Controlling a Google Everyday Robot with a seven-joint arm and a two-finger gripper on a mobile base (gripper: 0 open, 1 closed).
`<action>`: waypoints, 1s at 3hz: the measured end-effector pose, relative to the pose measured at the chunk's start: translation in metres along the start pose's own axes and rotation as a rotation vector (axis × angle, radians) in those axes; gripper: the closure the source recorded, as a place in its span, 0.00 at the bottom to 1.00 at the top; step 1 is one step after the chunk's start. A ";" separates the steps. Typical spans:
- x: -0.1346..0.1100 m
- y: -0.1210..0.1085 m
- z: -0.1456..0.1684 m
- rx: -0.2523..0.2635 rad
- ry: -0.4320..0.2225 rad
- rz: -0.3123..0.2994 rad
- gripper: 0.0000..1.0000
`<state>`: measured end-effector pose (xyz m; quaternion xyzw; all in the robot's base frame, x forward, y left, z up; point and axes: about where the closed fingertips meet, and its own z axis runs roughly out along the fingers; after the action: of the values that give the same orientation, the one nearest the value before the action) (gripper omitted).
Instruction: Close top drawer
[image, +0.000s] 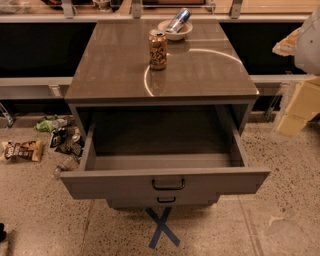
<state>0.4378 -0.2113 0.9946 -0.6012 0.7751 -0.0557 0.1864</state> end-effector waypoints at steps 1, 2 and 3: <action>0.000 0.000 0.000 0.000 0.000 0.000 0.00; -0.001 0.000 -0.002 0.007 -0.002 -0.001 0.16; -0.003 0.011 0.020 -0.017 -0.032 -0.002 0.39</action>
Offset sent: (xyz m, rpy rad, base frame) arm 0.0000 0.0000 0.0000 0.0000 0.0000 0.0000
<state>0.4355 -0.2032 0.9734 -0.6042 0.7719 -0.0397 0.1936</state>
